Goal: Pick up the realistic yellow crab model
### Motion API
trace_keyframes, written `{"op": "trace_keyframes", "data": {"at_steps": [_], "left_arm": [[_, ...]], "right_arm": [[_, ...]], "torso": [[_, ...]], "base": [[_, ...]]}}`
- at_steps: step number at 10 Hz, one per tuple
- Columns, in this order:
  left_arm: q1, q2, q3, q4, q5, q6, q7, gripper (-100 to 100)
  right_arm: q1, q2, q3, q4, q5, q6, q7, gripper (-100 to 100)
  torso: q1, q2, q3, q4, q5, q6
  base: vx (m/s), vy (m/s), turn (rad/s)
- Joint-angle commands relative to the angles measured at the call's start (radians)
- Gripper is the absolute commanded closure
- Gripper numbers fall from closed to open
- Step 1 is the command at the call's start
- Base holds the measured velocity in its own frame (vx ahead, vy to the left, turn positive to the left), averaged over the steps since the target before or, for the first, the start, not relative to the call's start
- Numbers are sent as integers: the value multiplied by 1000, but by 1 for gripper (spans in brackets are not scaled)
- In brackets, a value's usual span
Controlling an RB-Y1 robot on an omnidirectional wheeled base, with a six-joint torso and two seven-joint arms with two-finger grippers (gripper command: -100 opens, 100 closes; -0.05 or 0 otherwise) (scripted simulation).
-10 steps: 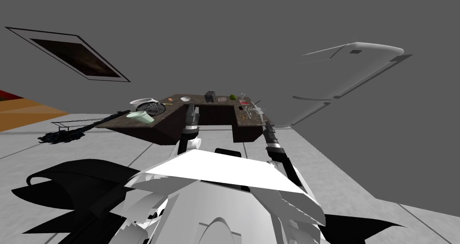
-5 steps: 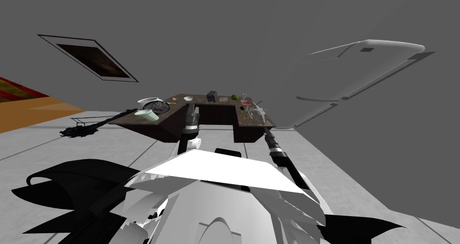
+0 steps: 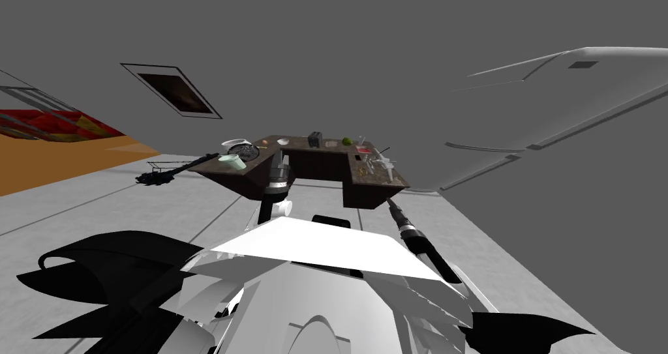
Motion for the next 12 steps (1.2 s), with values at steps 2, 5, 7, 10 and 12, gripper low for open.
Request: {"op": "trace_keyframes", "data": {"at_steps": [2,5,7,10,12], "left_arm": [[0,0,0,0,0,0,0,0],[0,0,0,0,0,0,0,0],[0,0,0,0,0,0,0,0],[0,0,0,0,0,0,0,0],[0,0,0,0,0,0,0,0]], "right_arm": [[66,-70,-32,50,-12,80,14,-100],[93,-126,-44,89,-16,126,19,-100],[145,-193,-67,154,-22,188,28,-100],[169,-241,-77,184,-24,231,32,-100],[193,-277,-87,214,-24,264,35,-100]], "torso": [[1,0,0,0,0,0],[4,1,0,0,1,-1],[3,2,1,0,0,-1],[1,0,0,0,0,0],[6,-2,-1,0,1,-1]], "base": [[-45,92,243],[-42,104,165],[-50,126,345],[-9,95,119],[4,161,338]]}}
